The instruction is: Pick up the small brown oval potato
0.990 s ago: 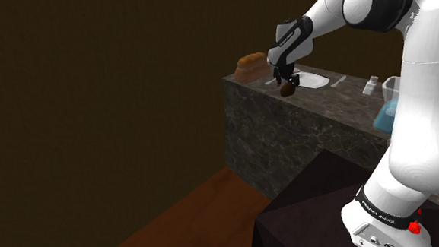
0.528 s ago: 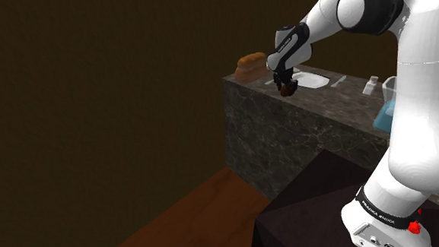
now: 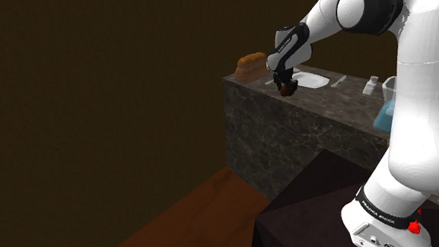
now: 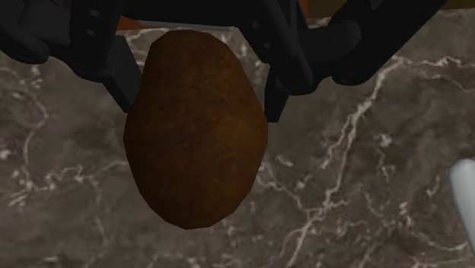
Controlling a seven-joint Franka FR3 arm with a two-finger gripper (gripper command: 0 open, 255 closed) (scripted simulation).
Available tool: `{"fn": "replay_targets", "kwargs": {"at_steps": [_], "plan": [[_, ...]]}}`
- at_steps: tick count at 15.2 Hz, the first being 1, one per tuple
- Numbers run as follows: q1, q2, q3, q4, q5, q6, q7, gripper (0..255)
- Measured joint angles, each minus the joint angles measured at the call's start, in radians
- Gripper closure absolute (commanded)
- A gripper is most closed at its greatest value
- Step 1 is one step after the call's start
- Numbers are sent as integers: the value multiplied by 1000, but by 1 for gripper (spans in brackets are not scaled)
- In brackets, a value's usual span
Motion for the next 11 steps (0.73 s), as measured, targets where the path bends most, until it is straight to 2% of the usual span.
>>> {"fn": "replay_targets", "kwargs": {"at_steps": [11], "plan": [[19,-77,-18,35,-32,-105,1,255]]}}
